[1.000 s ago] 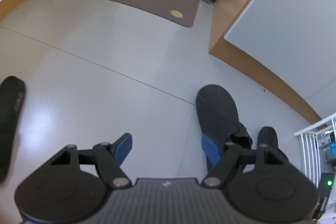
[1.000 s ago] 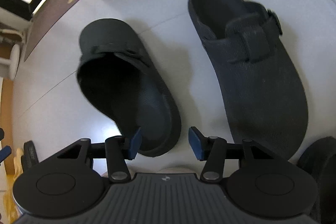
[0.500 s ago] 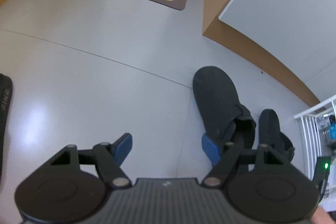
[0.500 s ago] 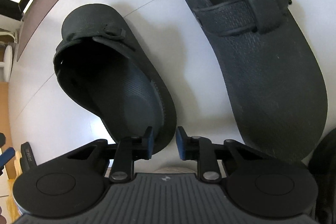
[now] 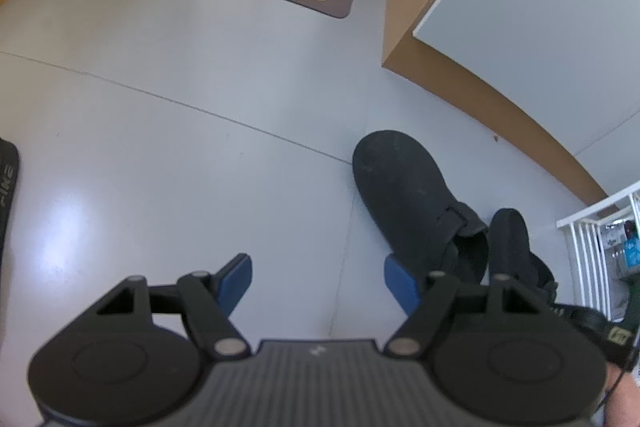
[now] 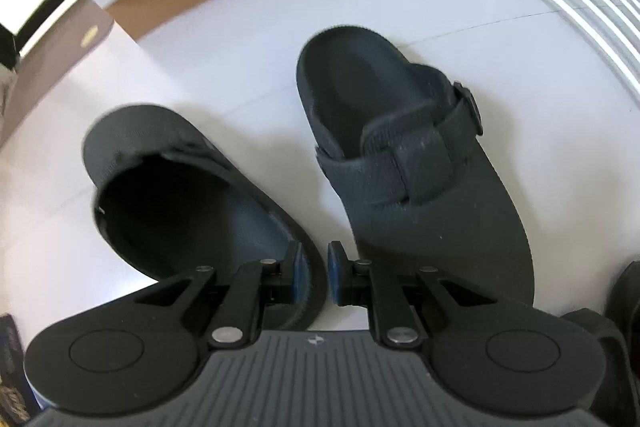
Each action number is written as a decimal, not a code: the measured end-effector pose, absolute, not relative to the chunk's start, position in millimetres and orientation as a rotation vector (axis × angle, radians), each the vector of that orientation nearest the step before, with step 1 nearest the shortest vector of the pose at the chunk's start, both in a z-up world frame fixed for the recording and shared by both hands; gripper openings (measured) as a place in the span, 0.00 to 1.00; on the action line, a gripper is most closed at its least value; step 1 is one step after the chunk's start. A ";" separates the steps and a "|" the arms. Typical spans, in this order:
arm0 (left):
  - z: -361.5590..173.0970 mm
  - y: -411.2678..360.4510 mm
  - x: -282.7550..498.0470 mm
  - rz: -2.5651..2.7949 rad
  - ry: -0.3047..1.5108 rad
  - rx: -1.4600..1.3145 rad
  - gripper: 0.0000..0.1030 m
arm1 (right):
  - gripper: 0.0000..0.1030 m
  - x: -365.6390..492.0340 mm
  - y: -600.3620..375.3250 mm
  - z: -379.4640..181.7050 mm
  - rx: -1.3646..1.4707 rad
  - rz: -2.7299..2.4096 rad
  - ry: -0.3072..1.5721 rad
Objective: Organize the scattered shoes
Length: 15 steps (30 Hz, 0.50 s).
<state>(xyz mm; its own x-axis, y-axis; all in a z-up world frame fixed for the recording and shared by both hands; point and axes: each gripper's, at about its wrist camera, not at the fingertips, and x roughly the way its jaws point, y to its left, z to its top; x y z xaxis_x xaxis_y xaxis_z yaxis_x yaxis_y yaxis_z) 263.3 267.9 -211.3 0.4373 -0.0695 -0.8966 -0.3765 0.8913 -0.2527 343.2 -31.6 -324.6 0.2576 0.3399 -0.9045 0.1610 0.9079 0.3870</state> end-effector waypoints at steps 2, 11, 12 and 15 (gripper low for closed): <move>-209.3 267.1 264.9 0.198 1.104 -0.453 0.73 | 0.52 341.6 -32.1 -321.8 0.523 0.147 1.313; -206.0 268.7 262.6 0.194 1.093 -0.442 0.73 | 0.53 332.1 -13.2 -325.0 0.814 0.264 1.351; -206.4 271.5 261.8 0.200 1.091 -0.445 0.73 | 0.53 332.3 -8.1 -327.2 0.833 0.270 1.362; -208.0 278.4 259.0 0.221 1.088 -0.453 0.73 | 0.53 326.9 -0.2 -335.5 0.897 0.285 1.397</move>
<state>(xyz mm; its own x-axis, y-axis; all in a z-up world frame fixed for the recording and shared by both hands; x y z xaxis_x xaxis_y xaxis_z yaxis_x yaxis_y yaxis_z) 259.0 278.4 -208.0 0.4541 -0.0468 -0.8897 -0.3895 0.8877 -0.2455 326.9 -0.2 -335.5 0.2026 0.6598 -0.7236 0.3233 0.6524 0.6854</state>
